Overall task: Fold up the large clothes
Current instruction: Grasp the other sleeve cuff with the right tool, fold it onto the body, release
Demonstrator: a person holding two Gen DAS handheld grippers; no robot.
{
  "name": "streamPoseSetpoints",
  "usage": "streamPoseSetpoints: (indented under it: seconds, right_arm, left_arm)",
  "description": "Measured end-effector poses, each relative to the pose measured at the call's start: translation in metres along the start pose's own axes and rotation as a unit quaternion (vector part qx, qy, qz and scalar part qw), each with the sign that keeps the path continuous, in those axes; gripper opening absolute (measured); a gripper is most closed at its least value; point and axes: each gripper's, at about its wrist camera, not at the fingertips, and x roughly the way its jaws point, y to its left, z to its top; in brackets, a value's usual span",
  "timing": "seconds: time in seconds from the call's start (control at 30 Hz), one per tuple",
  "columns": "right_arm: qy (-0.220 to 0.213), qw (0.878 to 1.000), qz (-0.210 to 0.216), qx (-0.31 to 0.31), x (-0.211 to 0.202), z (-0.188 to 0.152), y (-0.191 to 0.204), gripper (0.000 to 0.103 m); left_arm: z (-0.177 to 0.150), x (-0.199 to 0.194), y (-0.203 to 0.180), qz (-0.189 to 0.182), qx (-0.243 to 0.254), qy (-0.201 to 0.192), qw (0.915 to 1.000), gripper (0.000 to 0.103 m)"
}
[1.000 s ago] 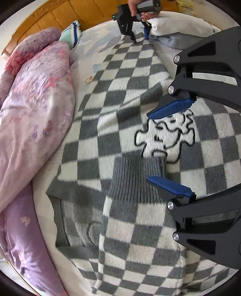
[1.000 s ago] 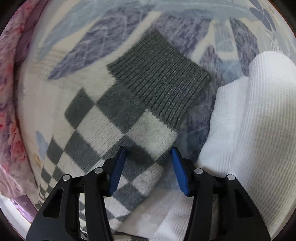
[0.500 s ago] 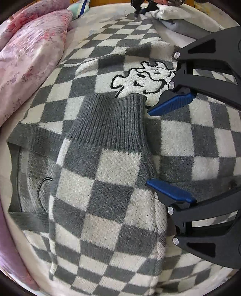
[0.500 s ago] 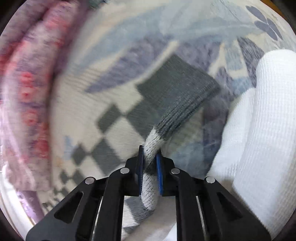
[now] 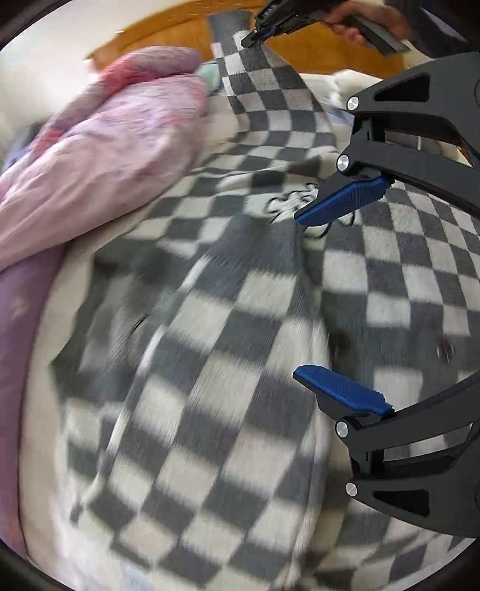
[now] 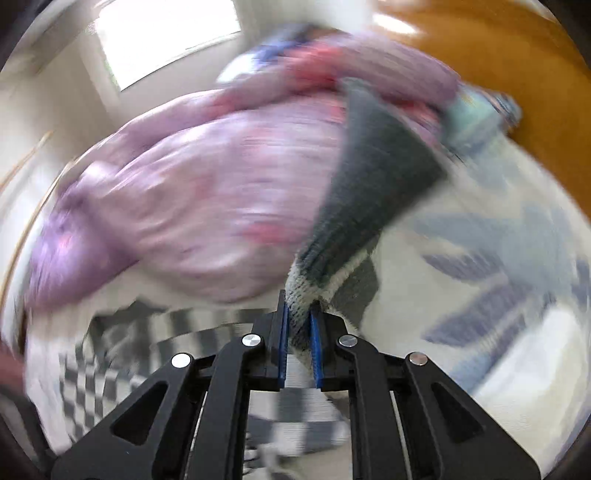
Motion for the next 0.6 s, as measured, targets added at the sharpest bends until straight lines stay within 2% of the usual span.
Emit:
streamPoseSetpoints:
  seconds: [0.17, 0.27, 0.3, 0.4, 0.47, 0.57, 0.6]
  right_arm:
    - [-0.013, 0.992, 0.061, -0.108, -0.008, -0.027, 0.149, 0.01]
    - [0.0, 0.982, 0.098, -0.164, -0.007, -0.064, 0.234, 0.01]
    - [0.017, 0.976, 0.111, -0.188, -0.001, -0.084, 0.269, 0.01]
    - [0.07, 0.96, 0.124, -0.242, 0.02, -0.132, 0.336, 0.01]
    - [0.132, 0.941, 0.122, -0.288, 0.048, -0.174, 0.37, 0.015]
    - [0.192, 0.918, 0.09, -0.334, 0.077, -0.216, 0.387, 0.017]
    - [0.201, 0.916, 0.085, -0.337, 0.079, -0.222, 0.388, 0.018]
  left_arm:
    - [0.02, -0.058, 0.062, 0.031, -0.02, -0.049, 0.9981, 0.078]
    - [0.028, -0.082, 0.1, 0.047, -0.042, -0.072, 0.9954, 0.078]
    - [0.029, -0.091, 0.114, 0.051, -0.05, -0.08, 0.9943, 0.078]
    - [0.028, -0.108, 0.153, 0.063, -0.081, -0.091, 0.9906, 0.078]
    - [0.024, -0.113, 0.175, 0.072, -0.1, -0.087, 0.9886, 0.078]
    - [0.016, -0.116, 0.197, 0.07, -0.12, -0.088, 0.9864, 0.078]
    - [0.013, -0.117, 0.201, 0.067, -0.124, -0.089, 0.9861, 0.078]
